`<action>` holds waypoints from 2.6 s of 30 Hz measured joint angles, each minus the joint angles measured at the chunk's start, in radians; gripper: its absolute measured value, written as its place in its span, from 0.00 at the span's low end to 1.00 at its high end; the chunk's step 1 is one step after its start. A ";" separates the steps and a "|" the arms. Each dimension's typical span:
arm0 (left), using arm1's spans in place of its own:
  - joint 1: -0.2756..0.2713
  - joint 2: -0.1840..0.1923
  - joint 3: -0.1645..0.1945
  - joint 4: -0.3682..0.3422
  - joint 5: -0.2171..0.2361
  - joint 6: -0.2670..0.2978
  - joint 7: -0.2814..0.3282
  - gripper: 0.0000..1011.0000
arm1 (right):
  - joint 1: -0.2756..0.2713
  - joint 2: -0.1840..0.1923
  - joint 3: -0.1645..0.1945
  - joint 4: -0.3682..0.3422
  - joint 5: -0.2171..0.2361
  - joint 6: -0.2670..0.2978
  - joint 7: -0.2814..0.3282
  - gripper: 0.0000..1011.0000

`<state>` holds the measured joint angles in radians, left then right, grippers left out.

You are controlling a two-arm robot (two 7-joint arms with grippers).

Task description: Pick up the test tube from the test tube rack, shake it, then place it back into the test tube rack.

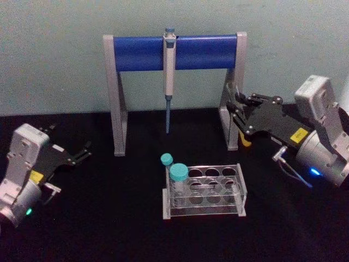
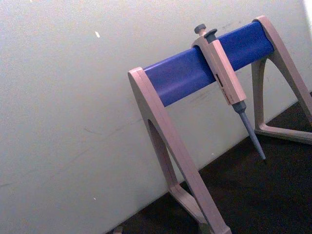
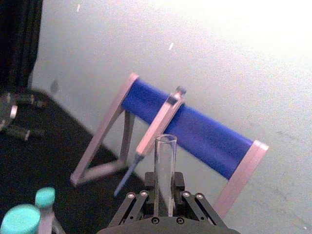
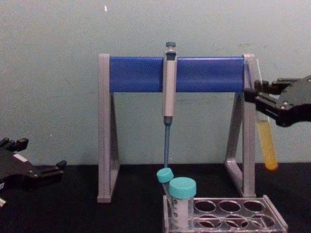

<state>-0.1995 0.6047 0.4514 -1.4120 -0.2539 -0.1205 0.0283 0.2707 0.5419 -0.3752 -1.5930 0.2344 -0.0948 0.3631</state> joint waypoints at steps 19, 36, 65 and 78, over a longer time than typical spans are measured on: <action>0.000 0.000 0.000 0.000 0.000 0.000 0.000 0.99 | 0.017 -0.103 0.076 0.147 0.396 -0.062 0.290 0.23; 0.000 0.000 0.000 0.000 0.000 0.000 0.000 0.99 | 0.017 0.056 0.028 0.074 0.458 0.083 0.367 0.23; 0.000 0.000 0.000 0.000 0.000 0.000 0.000 0.99 | 0.111 -0.059 -0.034 0.159 0.212 -0.045 0.225 0.23; 0.000 0.000 0.000 0.000 0.000 0.000 0.000 0.99 | 0.119 -0.041 -0.056 0.163 0.349 -0.024 0.391 0.23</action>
<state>-0.1995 0.6047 0.4514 -1.4120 -0.2539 -0.1205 0.0283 0.3893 0.5006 -0.4316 -1.4298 0.5834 -0.1185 0.7536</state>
